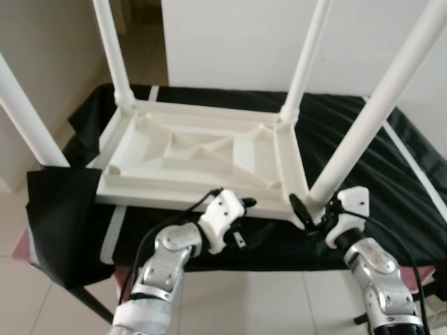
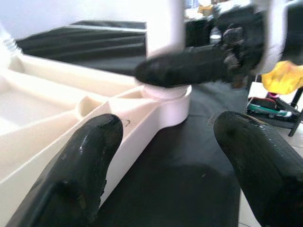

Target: Building children table

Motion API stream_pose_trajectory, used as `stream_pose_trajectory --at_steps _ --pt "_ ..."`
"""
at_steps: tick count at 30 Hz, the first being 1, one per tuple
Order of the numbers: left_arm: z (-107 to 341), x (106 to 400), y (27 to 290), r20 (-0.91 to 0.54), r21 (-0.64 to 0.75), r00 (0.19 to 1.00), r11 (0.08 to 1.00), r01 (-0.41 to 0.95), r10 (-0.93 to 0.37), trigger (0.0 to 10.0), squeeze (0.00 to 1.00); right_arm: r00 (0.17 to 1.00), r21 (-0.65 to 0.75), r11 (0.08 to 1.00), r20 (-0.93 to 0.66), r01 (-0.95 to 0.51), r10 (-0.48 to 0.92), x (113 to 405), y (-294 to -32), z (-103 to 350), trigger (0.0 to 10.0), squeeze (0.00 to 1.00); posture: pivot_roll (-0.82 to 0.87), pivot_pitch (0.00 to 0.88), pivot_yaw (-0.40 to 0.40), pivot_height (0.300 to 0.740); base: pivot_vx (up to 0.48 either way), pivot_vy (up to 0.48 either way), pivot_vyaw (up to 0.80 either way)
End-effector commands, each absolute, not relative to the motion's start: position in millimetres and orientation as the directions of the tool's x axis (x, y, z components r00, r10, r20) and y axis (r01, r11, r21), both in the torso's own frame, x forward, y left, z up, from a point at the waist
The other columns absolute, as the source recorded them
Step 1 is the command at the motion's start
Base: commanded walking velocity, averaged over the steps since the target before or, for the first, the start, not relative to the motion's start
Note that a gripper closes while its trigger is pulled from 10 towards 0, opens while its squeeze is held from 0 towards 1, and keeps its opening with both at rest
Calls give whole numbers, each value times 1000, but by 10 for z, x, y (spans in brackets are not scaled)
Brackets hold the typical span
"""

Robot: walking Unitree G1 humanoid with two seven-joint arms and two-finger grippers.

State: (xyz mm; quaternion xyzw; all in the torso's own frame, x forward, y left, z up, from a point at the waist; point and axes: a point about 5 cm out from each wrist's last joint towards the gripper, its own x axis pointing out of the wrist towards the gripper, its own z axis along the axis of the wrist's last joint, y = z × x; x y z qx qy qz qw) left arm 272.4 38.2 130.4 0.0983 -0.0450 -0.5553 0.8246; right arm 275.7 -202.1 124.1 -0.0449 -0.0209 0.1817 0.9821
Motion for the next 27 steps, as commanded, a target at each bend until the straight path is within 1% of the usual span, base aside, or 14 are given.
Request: stream_pose_trajectory --at_steps 1,3,6,7,8,9,10,11,12,13,23,24,26,27 --pt "1290 2674 346 -58 221 330 310 925 -942 10000 0 925 -114 920 22 -375 380 2784 -2073 1261 10000 0 -42 9 -53 740 0 0 0" --pt "1294 2664 336 -59 225 323 303 926 -944 10000 0 918 -125 912 18 -391 396 2810 -2085 1274 10000 0 -42 9 -53 740 0 0 0" --pt "1321 2669 325 -62 221 320 300 928 -945 10000 0 885 -136 876 -14 -463 466 2879 -2060 1268 10000 0 -36 3 -54 740 0 0 0" --pt "1321 2669 325 -62 221 320 300 928 -945 10000 0 885 -136 876 -14 -463 466 2879 -2060 1268 10000 0 -36 3 -54 740 0 0 0" --pt "1343 2675 326 -62 229 322 301 926 -945 10000 0 866 -144 855 -42 -499 498 2923 -2039 1240 10000 0 -27 0 -57 740 0 0 0" --pt "1343 2675 326 -62 229 322 301 926 -945 10000 0 866 -144 855 -42 -499 498 2923 -2039 1240 10000 0 -27 0 -57 740 0 0 0" --pt "1349 2677 330 -62 229 323 301 926 -944 10000 0 860 -151 847 -55 -509 507 2932 -2031 1222 4353 0 -27 0 -57 740 0 0 0" --pt "1349 2677 330 -62 229 323 301 926 -944 10000 0 860 -151 847 -55 -509 507 2932 -2031 1222 4353 0 -27 0 -57 740 0 0 0" --pt "1353 2676 335 -62 231 324 302 925 -944 10000 0 857 -155 843 -64 -515 512 2935 -2029 1206 2392 0 -27 0 -57 740 0 0 0" --pt "1356 2676 338 -61 234 327 305 923 -943 10000 0 856 -160 841 -79 -517 512 2936 -2030 1177 0 0 -23 0 -60 740 0 0 0" --pt "1353 2647 335 -62 231 332 310 922 -941 10000 0 844 -147 832 -103 -536 526 2918 -2066 1090 0 0 -23 0 -60 740 0 0 0" --pt "1352 2648 333 -63 230 331 309 923 -941 10000 0 851 -139 840 -102 -524 515 2917 -2076 1085 5922 0 -31 4 -57 740 0 0 0" --pt "1351 2648 332 -64 229 331 309 923 -941 10000 0 856 -134 846 -101 -517 507 2918 -2083 1081 5922 0 -31 4 -57 740 0 0 0" --pt "1349 2647 331 -65 228 331 309 924 -942 10000 0 863 -127 854 -94 -504 496 2916 -2087 1081 10000 0 -34 5 -56 740 0 0 0"
